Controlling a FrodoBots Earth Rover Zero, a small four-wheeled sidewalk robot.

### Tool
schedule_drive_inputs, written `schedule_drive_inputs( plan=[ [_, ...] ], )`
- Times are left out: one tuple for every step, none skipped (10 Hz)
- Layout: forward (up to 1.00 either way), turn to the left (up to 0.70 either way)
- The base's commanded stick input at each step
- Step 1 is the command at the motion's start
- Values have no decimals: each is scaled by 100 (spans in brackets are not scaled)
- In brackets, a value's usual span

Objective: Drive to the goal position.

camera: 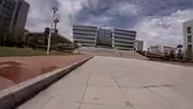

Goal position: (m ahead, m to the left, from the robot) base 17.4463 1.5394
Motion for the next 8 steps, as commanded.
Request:
schedule_drive_inputs(
  plan=[
    [100, 0],
    [100, 0],
    [100, 0],
    [100, 0],
    [100, 0],
    [100, -13],
    [100, -40],
    [100, -34]
  ],
)
